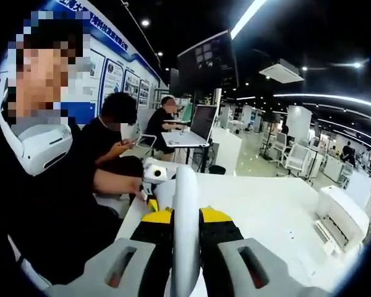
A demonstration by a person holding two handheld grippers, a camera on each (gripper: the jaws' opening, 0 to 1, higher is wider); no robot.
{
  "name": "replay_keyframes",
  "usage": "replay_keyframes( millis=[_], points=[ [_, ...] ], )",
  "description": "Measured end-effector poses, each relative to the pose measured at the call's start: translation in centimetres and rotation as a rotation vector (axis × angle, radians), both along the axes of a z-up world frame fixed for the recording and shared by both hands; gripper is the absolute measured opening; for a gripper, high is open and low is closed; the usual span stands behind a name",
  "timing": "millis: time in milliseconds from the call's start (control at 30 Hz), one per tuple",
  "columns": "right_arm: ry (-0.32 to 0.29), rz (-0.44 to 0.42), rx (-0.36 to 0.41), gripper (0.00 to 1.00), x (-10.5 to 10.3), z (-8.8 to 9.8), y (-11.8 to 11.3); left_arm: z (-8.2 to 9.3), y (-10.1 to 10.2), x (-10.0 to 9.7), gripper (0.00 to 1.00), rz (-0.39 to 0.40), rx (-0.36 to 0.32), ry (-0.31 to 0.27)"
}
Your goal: Organize the stack of printing papers by aligning and flattening the scattered papers on the table
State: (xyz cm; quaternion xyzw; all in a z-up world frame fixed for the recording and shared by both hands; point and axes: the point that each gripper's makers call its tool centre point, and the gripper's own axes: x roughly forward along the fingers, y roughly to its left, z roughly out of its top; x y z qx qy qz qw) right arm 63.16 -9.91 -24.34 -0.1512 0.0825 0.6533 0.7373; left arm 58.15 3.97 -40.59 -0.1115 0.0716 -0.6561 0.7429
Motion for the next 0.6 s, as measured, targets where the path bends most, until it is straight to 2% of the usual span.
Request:
replay_keyframes(
  millis=[300,600],
  points=[
    [-0.005,0.003,-0.012,0.1,-0.1,-0.2,0.6,0.7,-0.3,-0.8,0.07,-0.026,-0.015,-0.033],
    [0.002,-0.003,-0.017,0.1,0.1,-0.5,1.2,0.7,-0.7,-0.7,0.07,-0.033,-0.014,-0.033]
  ],
)
